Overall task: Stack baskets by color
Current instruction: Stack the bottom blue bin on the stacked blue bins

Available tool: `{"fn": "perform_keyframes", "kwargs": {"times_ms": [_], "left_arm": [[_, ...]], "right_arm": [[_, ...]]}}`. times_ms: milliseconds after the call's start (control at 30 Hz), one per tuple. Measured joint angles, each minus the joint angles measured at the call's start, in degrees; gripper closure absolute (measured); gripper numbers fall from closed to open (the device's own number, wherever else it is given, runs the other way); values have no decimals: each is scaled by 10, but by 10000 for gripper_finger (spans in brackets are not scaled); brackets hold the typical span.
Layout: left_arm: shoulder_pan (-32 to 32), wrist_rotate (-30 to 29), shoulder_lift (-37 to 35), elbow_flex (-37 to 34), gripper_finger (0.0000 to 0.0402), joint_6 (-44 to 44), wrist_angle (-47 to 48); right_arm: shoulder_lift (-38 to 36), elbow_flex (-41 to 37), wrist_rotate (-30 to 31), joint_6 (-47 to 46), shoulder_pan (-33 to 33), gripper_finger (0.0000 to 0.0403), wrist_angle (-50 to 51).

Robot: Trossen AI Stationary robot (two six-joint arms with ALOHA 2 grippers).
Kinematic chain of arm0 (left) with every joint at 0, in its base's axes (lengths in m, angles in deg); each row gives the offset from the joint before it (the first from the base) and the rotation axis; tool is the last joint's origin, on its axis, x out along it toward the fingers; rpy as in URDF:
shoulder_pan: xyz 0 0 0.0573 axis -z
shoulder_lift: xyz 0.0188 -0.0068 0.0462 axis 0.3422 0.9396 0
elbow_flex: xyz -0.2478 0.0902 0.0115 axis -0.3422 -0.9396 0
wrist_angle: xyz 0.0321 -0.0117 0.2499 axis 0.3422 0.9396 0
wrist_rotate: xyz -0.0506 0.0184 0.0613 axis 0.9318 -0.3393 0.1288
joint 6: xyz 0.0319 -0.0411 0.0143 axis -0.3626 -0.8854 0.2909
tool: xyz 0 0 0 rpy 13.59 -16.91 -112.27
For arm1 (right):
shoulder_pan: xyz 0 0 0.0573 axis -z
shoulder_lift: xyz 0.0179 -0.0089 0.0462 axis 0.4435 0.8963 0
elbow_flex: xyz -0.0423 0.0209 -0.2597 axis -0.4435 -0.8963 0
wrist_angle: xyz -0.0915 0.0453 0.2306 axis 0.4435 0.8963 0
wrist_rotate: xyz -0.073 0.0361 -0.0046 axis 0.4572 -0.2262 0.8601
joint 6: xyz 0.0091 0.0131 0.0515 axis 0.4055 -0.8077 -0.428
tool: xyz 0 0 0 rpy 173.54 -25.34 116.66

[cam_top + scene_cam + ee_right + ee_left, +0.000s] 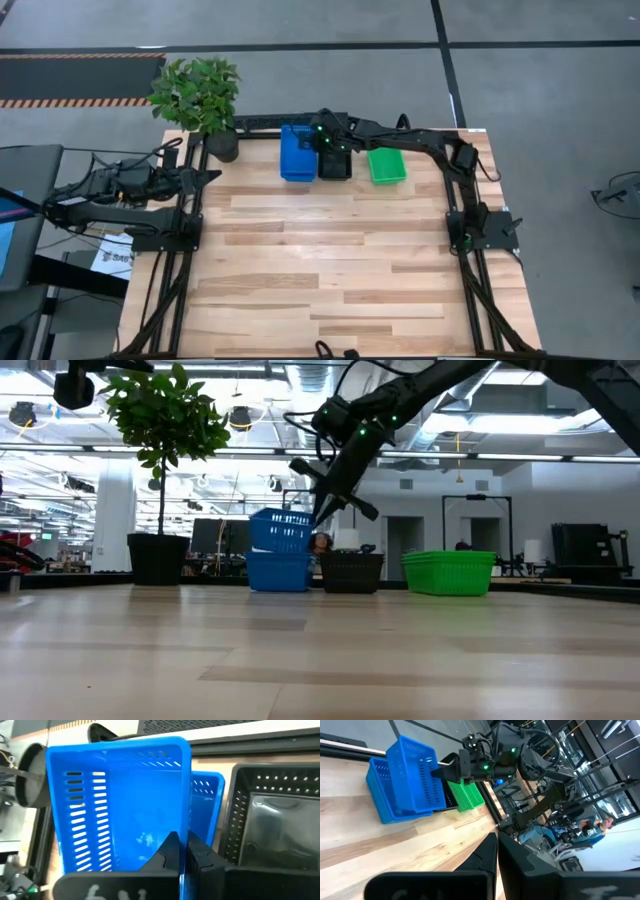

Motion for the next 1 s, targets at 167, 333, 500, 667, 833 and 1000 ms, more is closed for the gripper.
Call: {"fn": "perform_keyframes", "kwargs": {"times_ms": [167, 333, 500, 667, 833, 1000], "left_arm": [[0, 0, 0, 0, 401, -1, 0], [0, -2, 0, 0, 401, -1, 0], [0, -2, 0, 0, 401, -1, 0], [0, -2, 0, 0, 401, -1, 0], [0, -2, 0, 0, 401, 1, 0], [0, -2, 0, 0, 401, 2, 0]], "right_arm": [[-2, 2, 0, 4, 3, 389, 15], [-2, 2, 2, 14, 3, 383, 33], [-2, 2, 2, 16, 3, 374, 32], [-2, 2, 0, 17, 4, 352, 33], [-2, 2, -2, 24, 4, 326, 31], [-2, 2, -20, 30, 7, 303, 29]]}}
